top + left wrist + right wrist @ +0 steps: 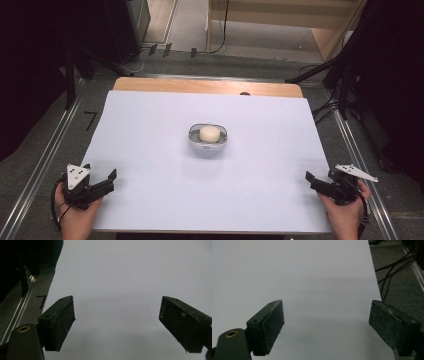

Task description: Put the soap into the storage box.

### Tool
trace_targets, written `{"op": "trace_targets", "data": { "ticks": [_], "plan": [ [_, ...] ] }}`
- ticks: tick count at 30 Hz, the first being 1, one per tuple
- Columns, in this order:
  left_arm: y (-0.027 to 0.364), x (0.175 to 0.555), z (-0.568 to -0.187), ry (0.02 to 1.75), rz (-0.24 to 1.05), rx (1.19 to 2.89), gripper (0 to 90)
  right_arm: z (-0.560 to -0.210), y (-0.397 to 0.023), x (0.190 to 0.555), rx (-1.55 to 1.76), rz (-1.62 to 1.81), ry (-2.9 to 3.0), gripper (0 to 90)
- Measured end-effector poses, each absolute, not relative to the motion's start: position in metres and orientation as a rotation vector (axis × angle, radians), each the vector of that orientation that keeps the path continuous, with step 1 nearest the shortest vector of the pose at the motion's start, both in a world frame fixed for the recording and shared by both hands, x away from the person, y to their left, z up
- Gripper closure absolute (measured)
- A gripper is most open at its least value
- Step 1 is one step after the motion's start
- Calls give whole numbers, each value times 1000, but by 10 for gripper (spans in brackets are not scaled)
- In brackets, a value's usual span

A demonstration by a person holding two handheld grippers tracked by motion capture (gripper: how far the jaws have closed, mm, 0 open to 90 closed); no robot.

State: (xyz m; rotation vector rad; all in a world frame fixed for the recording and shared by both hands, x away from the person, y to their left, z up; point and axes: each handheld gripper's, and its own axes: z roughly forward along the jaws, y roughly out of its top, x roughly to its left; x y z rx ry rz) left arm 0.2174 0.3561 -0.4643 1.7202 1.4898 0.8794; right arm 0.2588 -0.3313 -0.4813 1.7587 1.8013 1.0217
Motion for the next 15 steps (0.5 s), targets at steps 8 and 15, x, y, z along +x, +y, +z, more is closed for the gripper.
{"op": "trace_targets", "data": {
  "ticks": [8, 15],
  "plan": [
    [354, 219, -465, 1492, 881, 1741, 141, -485, -332, 259, 1782, 1044, 1772, 135],
    [354, 220, -465, 1498, 874, 1751, 141, -485, -330, 260, 1785, 1032, 1769, 135]
  ]
}}
